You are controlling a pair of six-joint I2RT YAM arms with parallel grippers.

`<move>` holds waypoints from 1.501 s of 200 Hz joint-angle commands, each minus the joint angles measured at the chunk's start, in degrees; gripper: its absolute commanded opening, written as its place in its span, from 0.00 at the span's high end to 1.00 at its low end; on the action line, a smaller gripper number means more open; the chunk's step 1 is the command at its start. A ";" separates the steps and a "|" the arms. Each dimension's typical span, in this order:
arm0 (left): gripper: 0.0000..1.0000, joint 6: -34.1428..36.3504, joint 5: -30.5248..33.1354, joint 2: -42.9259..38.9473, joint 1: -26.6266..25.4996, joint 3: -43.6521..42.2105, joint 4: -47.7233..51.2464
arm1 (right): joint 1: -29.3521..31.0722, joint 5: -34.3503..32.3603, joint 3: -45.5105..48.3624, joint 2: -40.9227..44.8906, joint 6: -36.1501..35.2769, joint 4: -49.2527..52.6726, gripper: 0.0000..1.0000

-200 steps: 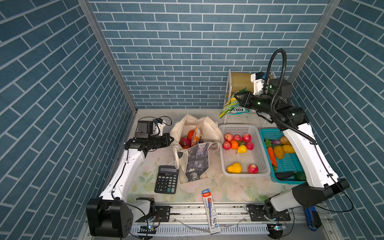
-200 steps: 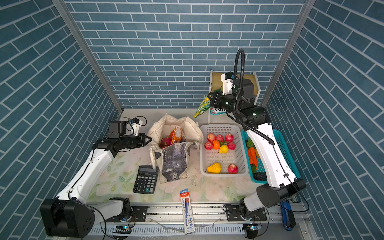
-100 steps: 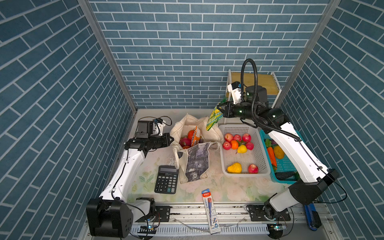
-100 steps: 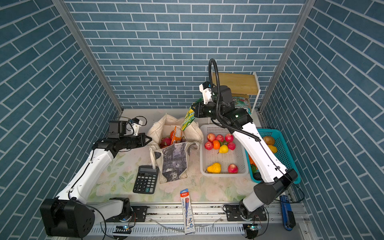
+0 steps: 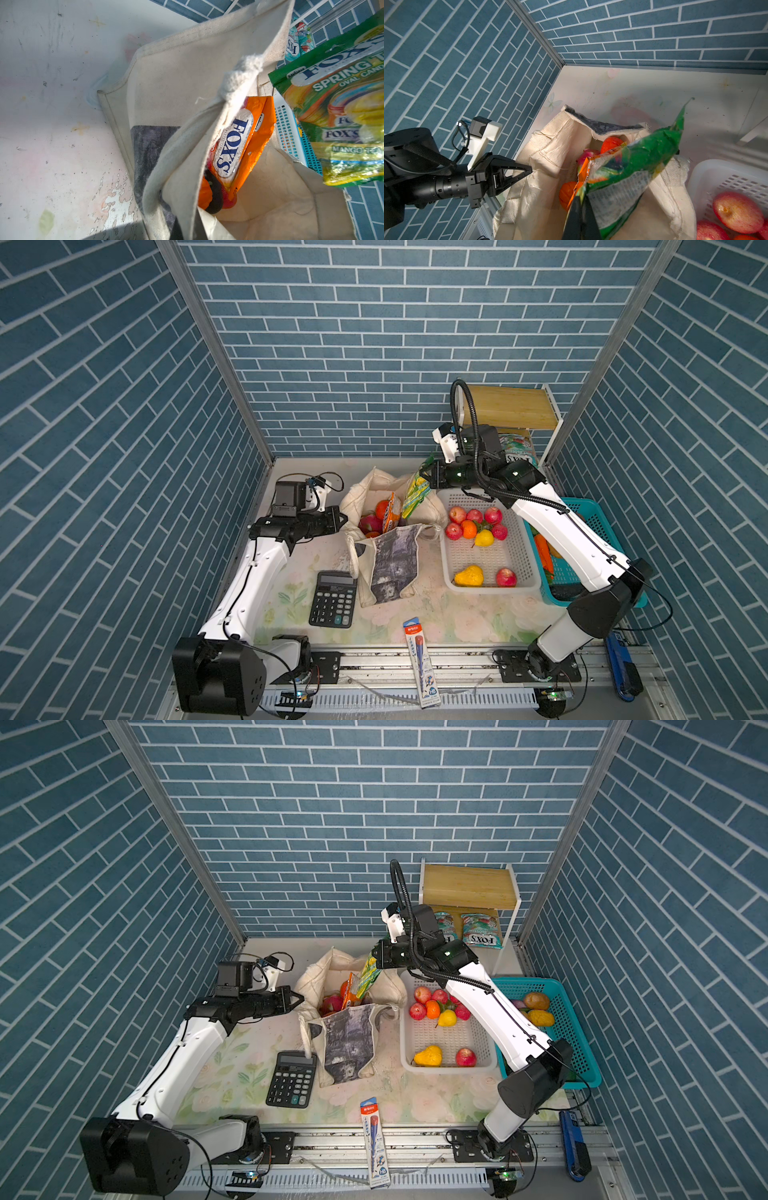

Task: Place the food into the grocery bag and tie it
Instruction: 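Carry the green candy bag with the right gripper into the tote bag, then lower the green FOXS bag into the tote and open the right gripper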

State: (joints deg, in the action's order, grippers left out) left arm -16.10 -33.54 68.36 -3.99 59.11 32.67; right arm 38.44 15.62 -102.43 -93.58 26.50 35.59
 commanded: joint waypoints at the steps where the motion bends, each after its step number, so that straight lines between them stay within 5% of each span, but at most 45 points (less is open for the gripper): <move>1: 1.00 0.54 0.40 -0.75 0.56 -0.75 -1.07 | 0.33 -0.44 0.75 -0.70 -1.89 -3.05 1.00; 284: 1.00 0.61 0.49 -0.95 0.65 -0.73 -0.86 | 4.63 5.97 4.10 -10.56 -3.96 1.46 1.00; 300: 1.00 0.63 0.45 -0.85 0.64 -0.69 -0.89 | 4.54 5.50 3.57 -10.50 -4.33 2.18 0.93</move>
State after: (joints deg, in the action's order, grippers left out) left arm -16.10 -33.54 68.36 -3.99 59.11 32.67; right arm 42.72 20.99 -98.39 -104.03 24.99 36.75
